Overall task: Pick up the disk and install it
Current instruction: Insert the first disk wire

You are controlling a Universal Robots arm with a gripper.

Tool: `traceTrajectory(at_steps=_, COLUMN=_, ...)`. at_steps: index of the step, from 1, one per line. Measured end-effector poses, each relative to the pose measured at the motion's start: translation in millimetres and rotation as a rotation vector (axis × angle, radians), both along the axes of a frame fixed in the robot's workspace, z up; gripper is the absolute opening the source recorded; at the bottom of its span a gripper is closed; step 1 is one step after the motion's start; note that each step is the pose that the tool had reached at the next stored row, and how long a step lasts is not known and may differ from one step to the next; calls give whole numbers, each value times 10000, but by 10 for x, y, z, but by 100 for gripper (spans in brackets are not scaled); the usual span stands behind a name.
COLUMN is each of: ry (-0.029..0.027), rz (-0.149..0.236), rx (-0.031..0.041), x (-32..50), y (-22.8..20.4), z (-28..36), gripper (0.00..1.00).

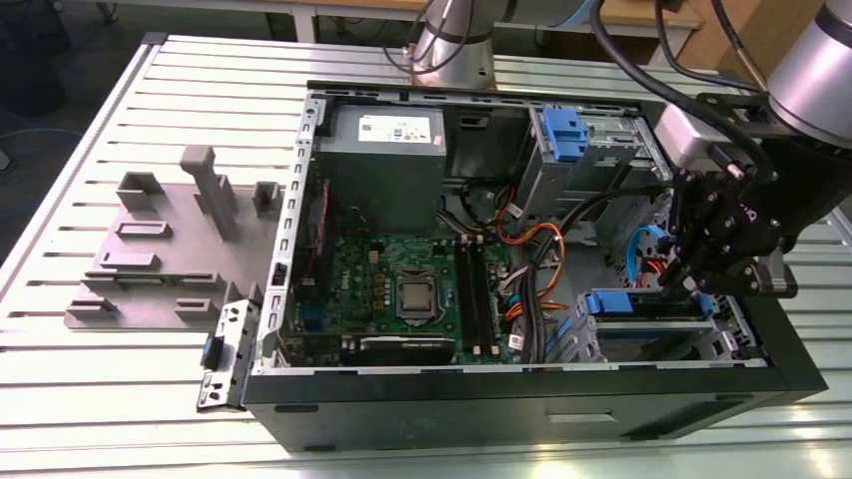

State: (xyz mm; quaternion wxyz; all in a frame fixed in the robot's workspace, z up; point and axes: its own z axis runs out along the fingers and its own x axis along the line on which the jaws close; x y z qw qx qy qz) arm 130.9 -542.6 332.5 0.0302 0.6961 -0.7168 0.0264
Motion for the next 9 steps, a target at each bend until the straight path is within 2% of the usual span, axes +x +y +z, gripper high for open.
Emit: traceTrajectory(at_steps=9, ry=-36, rz=-10, rx=17, x=-1, y=-14, z=-19, gripper=17)
